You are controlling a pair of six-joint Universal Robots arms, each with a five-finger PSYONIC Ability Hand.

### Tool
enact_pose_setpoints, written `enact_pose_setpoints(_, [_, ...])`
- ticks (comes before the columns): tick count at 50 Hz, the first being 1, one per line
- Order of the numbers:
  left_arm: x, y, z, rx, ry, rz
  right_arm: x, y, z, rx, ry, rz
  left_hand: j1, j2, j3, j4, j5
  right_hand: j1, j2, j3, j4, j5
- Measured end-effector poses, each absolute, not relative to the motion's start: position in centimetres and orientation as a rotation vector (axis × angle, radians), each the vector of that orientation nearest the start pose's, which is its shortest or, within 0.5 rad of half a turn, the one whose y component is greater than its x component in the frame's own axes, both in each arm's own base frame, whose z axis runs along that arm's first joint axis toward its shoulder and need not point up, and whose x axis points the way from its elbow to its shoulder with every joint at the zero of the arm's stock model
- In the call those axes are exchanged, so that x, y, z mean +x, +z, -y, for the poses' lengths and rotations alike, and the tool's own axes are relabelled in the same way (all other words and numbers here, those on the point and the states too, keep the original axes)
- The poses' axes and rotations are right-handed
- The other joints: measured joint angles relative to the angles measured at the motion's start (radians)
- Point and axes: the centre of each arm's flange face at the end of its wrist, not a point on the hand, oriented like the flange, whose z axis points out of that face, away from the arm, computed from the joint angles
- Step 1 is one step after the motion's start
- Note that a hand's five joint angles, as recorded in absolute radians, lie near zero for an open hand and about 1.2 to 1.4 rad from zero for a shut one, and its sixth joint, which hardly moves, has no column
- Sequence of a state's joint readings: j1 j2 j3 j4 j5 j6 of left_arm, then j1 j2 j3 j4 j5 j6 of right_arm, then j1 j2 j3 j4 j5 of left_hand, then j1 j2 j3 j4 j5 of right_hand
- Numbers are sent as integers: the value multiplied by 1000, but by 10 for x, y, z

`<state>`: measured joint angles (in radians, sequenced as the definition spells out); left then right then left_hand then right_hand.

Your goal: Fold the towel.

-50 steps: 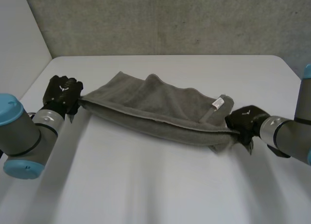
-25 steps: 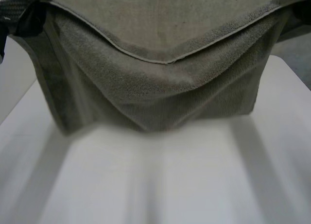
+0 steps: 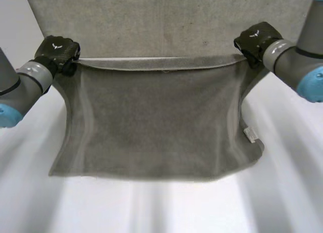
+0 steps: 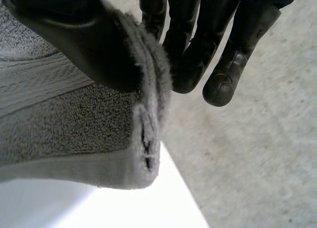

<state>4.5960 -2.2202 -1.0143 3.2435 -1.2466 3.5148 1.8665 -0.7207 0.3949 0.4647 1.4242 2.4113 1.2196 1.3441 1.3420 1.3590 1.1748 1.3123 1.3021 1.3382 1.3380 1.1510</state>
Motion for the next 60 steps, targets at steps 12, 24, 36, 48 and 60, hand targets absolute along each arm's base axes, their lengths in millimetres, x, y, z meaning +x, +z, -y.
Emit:
enact_pose_setpoints(12, [-216, 358, 448, 746, -2596, -1590, 275, 388, 417, -1028, -2827, -1595, 8, 0, 0, 0, 0, 0, 25, -1, 0, 0])
enact_pose_setpoints(24, [-207, 366, 438, 658, -2665, -1636, 272, 368, 412, -1118, -2620, -1728, 7, 0, 0, 0, 0, 0, 29, -1, 0, 6])
enact_pose_setpoints(36, [-207, 212, 417, 848, -2328, -2136, 263, 221, 396, -1464, -1841, -2177, 7, 0, 0, 0, 1, 0, 29, -1, 0, 8])
enact_pose_setpoints(48, [-192, 135, 377, 1050, -2040, -2198, 248, 169, 359, -1551, -1648, -2247, 7, 0, 0, 0, 1, 0, 29, -1, 0, 8])
enact_pose_setpoints(60, [-165, 185, 343, 1048, -2109, -2112, 218, 235, 319, -1498, -1776, -2246, 7, 0, 0, 0, 1, 0, 29, -1, 0, 8])
